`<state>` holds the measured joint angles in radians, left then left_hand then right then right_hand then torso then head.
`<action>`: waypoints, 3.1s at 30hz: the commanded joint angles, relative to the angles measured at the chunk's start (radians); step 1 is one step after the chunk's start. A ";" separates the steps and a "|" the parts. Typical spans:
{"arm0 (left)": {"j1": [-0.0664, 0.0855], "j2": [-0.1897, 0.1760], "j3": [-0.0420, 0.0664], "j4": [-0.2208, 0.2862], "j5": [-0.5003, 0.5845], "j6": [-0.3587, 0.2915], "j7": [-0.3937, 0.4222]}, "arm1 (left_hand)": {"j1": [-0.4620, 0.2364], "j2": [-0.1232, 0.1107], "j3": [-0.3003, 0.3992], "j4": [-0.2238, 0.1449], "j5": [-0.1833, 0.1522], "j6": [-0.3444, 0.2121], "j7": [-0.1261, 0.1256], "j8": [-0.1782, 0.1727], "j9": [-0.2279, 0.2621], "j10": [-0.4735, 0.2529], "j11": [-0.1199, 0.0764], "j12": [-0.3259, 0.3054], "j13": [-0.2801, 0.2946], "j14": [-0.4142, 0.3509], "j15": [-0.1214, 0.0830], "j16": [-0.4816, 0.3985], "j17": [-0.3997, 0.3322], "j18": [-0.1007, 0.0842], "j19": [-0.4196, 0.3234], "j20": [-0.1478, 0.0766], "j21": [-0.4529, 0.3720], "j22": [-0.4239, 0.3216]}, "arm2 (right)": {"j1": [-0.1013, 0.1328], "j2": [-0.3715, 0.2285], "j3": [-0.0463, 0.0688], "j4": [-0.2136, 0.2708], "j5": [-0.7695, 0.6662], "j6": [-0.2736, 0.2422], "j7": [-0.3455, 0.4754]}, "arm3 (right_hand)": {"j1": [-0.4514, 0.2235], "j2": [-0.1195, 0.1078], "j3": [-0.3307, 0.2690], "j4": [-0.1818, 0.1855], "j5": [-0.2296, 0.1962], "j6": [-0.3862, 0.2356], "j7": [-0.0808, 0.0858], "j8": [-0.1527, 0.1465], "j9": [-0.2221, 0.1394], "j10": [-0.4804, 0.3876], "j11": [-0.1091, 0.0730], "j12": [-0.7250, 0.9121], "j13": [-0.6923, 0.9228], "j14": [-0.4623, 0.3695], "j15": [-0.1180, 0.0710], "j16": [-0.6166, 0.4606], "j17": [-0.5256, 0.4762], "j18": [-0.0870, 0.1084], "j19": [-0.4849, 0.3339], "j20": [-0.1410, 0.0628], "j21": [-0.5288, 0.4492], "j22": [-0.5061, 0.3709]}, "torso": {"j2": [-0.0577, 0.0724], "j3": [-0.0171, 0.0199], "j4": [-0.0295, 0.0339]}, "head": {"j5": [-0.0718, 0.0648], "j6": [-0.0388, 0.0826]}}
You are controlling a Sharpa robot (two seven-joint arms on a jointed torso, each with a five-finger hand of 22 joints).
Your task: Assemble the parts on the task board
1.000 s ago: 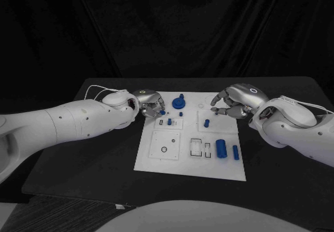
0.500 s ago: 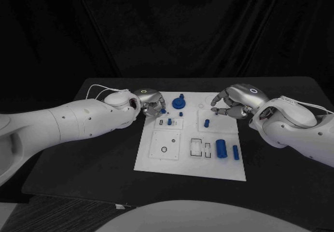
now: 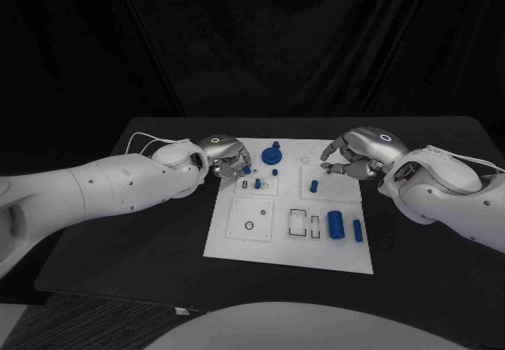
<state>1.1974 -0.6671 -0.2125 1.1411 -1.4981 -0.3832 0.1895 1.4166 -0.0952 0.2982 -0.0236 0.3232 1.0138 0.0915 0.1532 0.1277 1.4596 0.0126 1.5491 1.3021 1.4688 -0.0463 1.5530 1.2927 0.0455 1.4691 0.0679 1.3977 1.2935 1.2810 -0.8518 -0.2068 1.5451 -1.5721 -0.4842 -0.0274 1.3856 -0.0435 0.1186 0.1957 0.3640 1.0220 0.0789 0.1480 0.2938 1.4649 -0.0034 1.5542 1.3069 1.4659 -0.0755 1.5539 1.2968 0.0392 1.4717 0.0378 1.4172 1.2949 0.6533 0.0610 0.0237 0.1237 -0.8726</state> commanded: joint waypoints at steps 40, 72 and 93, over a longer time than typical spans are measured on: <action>0.001 -0.190 0.001 0.231 0.975 0.386 0.175 | -0.051 0.042 -0.039 0.042 0.005 0.064 -0.005 0.031 0.086 0.111 -0.007 0.022 0.269 0.102 -0.003 0.018 0.278 -0.004 0.009 -0.007 -0.006 0.222 | 0.016 0.152 0.001 -0.029 -0.147 -0.157 0.149 | 0.089 -0.039 0.030 -0.086 0.013 -0.017 -0.046 -0.036 -0.022 0.106 -0.044 0.017 0.264 0.105 -0.039 0.017 0.274 -0.006 0.037 -0.034 0.023 0.233 | 0.000 -0.0009 0.0014 | 0.008 0.000; 0.002 -0.211 0.001 0.281 1.102 0.505 0.104 | -0.051 0.051 -0.046 0.047 0.006 0.060 -0.005 0.029 0.090 0.111 -0.007 0.022 0.269 0.102 -0.003 0.018 0.278 -0.003 0.006 -0.006 -0.012 0.220 | 0.007 0.250 0.001 -0.058 -0.219 -0.054 0.281 | 0.101 -0.096 -0.010 -0.044 -0.147 -0.069 -0.090 -0.074 -0.048 0.106 -0.077 0.017 0.264 0.105 -0.062 0.017 0.274 -0.011 0.042 -0.058 0.041 0.239 | 0.000 -0.0013 0.0006 | 0.017 0.000; 0.002 -0.211 0.001 0.284 1.102 0.528 0.085 | -0.047 0.053 -0.048 0.045 0.011 0.061 -0.006 0.030 0.092 0.111 -0.007 0.022 0.269 0.102 -0.003 0.018 0.278 -0.002 0.006 -0.006 -0.013 0.220 | -0.001 0.269 0.001 -0.075 -0.221 -0.045 0.253 | 0.108 -0.090 -0.018 -0.006 -0.131 -0.055 -0.070 -0.065 -0.046 0.106 -0.065 0.017 0.264 0.105 -0.056 0.017 0.274 -0.011 0.042 -0.055 0.040 0.238 | 0.000 -0.0005 0.0006 | 0.018 0.000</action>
<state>1.1977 -0.8799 -0.2123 1.4224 -0.4061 0.1223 0.2736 1.3936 -0.0734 0.2650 0.0096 0.3224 1.0184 0.0895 0.1467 0.1278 1.4665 0.0056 1.5491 1.3021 1.4687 -0.0465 1.5530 1.2927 0.0454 1.4692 0.0677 1.3955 1.2935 1.2823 -0.5842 -0.2066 1.4707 -1.7833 -0.5247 0.2449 1.4962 -0.1098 0.0829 0.1769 0.2218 0.9699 0.0093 0.0899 0.2564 1.4667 -0.0695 1.5542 1.3070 1.4593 -0.1334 1.5539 1.2968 0.0391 1.4718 -0.0162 1.4374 1.2949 0.6527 0.0601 0.0237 0.1413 -0.8725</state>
